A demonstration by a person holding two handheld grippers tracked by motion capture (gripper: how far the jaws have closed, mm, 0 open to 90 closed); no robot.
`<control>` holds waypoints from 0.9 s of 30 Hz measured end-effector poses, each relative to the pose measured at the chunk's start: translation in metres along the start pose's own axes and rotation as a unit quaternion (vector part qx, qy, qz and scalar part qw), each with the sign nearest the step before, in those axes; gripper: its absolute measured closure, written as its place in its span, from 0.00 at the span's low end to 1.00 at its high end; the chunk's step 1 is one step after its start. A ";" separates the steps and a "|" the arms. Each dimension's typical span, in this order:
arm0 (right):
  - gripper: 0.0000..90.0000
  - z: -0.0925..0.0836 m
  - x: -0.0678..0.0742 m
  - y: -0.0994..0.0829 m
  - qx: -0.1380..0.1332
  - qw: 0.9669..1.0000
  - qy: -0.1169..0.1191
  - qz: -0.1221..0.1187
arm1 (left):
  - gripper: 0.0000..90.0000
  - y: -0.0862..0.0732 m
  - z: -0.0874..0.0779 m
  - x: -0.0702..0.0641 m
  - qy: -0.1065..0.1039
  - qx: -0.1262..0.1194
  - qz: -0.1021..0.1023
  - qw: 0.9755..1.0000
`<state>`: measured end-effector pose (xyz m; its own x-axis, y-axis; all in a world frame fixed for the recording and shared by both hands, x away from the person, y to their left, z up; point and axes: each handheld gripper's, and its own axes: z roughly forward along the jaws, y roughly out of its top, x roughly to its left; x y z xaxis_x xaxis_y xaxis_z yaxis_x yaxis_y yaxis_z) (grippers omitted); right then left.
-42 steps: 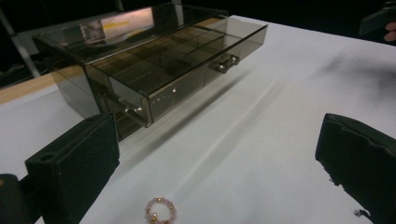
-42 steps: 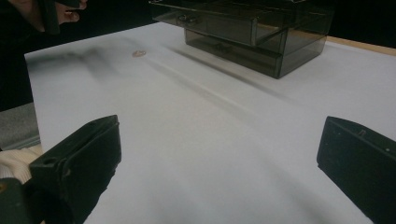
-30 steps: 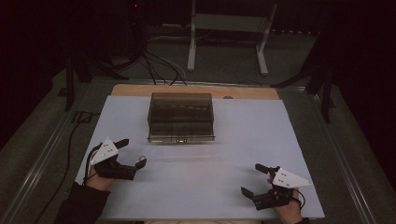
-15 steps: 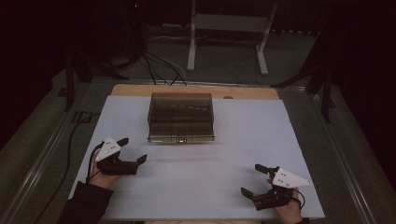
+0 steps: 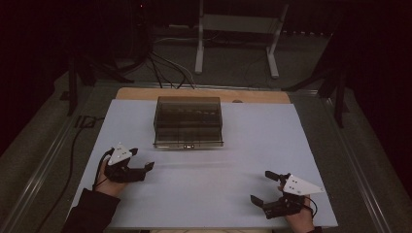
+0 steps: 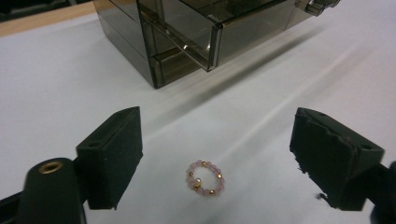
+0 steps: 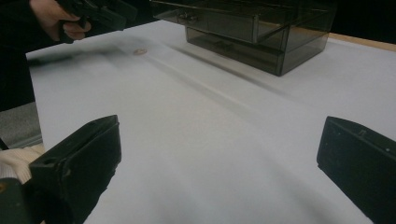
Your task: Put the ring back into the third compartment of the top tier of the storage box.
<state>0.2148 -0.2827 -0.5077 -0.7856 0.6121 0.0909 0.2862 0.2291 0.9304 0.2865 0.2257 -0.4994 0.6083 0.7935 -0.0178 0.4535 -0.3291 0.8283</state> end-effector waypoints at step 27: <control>0.00 0.000 0.000 0.000 0.002 1.000 -0.002 0.000 | 0.84 -0.011 0.028 0.014 -0.004 0.071 -0.013 0.997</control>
<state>0.2147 -0.2828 -0.5078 -0.7832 0.6153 0.0894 0.2880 0.2315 0.9292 0.3081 0.2261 -0.5241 0.5993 0.7993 -0.0435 0.5568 -0.3772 0.7401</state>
